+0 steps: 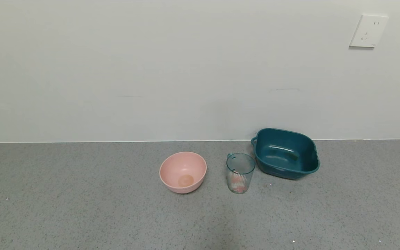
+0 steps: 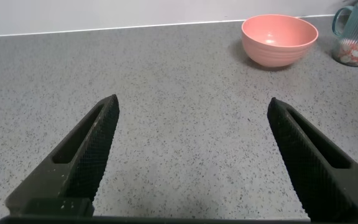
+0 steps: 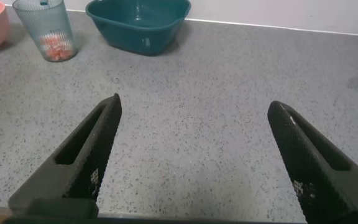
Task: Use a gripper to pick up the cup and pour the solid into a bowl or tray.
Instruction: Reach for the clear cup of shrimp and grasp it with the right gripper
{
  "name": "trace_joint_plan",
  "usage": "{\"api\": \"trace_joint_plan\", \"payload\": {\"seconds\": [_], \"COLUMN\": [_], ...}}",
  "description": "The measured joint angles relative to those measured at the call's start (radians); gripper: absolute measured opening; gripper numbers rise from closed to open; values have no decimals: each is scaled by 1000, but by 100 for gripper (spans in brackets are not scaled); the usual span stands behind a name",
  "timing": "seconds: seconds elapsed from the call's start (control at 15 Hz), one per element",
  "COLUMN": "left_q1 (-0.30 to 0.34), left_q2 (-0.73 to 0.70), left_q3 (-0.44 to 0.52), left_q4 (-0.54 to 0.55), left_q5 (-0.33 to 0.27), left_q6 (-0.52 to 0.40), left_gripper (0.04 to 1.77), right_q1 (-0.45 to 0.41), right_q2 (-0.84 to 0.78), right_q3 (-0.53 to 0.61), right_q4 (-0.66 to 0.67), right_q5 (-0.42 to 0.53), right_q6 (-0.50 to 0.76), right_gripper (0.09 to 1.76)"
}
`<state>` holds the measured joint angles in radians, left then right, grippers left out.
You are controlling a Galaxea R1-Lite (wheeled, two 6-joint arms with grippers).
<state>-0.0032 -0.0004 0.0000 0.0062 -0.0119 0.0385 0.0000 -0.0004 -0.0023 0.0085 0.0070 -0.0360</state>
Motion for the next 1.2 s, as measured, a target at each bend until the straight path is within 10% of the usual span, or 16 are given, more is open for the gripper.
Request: {"api": "trace_joint_plan", "payload": {"seconds": [0.47,1.2], "left_q1": [0,0], "left_q2": [0,0], "left_q3": [0,0], "left_q4": [0,0], "left_q5": [0,0], "left_q6": [0,0], "left_gripper": [172,172], "right_q1": [2,52], "right_q2": [121,808], "right_q3": [-148,-418], "right_q4": [24,-290], "right_q5": [61,153], "right_q6": [2,-3], "right_gripper": [171,171]}}
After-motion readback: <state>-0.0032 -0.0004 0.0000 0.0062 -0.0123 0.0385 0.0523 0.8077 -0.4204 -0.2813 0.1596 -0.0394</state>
